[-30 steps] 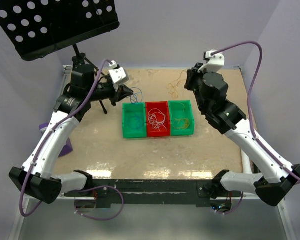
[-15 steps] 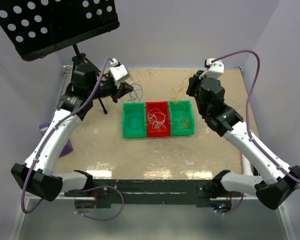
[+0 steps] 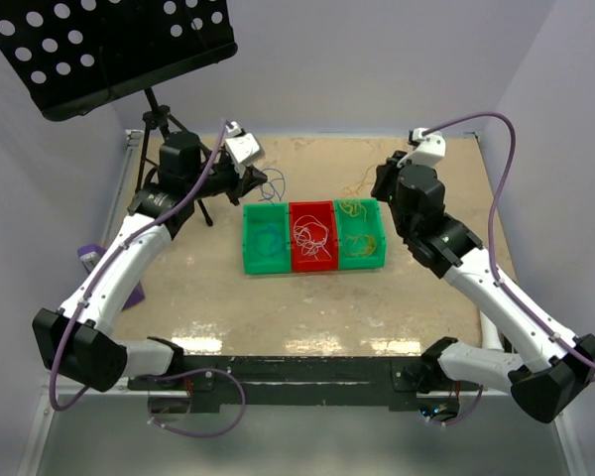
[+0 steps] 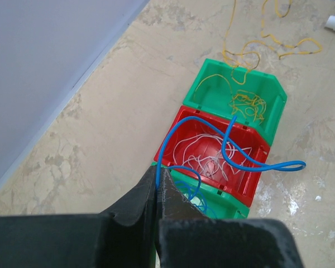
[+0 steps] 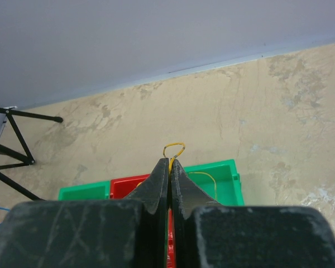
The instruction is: Untangle the cables
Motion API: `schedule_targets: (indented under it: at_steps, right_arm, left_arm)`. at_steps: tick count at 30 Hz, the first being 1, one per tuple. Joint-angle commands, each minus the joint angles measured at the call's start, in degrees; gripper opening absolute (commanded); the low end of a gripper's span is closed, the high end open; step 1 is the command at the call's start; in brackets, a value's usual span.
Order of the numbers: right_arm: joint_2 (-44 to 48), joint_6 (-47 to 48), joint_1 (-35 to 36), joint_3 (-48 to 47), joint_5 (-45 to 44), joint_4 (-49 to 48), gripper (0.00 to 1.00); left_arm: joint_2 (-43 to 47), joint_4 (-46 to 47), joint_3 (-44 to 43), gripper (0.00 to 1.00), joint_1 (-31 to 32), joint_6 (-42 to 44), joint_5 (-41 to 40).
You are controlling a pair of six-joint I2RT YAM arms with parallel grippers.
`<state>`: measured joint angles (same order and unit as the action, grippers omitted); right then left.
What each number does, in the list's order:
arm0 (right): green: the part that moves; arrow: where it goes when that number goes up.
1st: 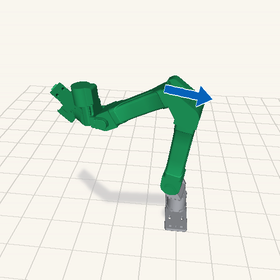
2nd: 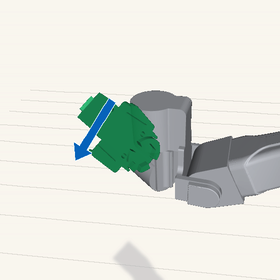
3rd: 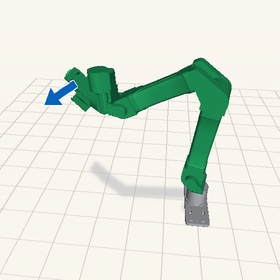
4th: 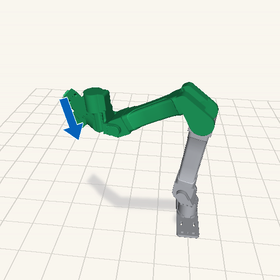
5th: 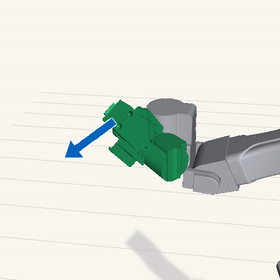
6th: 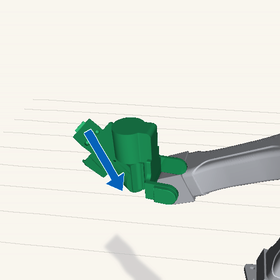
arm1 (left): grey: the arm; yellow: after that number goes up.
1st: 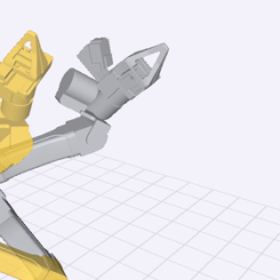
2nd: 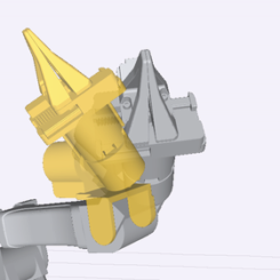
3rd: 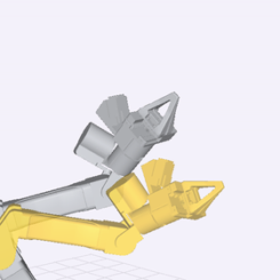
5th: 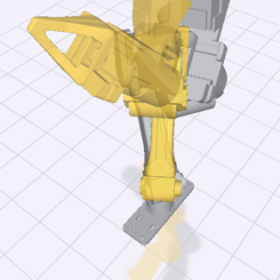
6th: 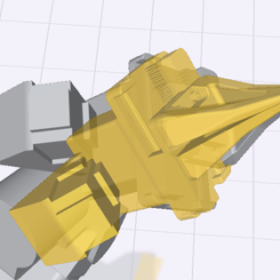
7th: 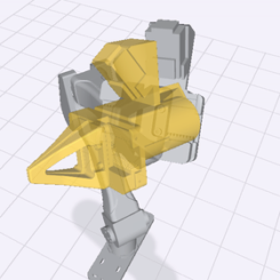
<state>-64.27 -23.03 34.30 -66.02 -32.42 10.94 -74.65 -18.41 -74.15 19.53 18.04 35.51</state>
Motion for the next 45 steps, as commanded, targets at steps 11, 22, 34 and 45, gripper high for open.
schedule_targets:
  at_steps: [11, 22, 34, 45]
  right_arm:
    - [-5.16, -7.12, -1.69, 3.44, -4.14, 4.00, 0.00]
    - [-12.01, -10.90, -2.14, 7.30, -4.40, 3.48, 0.00]
    - [-21.77, -13.45, -2.14, 8.28, -7.74, 2.60, 0.00]
    - [-26.87, -11.96, -2.14, 6.08, -10.03, 2.33, 0.00]
  left_arm:
    - [-2.07, 7.78, 7.35, 0.00, -0.19, 4.10, -5.80]
    - [-6.02, 7.17, 13.77, 0.00, -0.11, 6.48, -8.34]
    - [-8.84, 6.11, 17.98, 0.00, 2.96, 11.75, -15.37]
    - [-12.01, 5.58, 18.25, 0.00, 6.31, 13.16, -23.02]
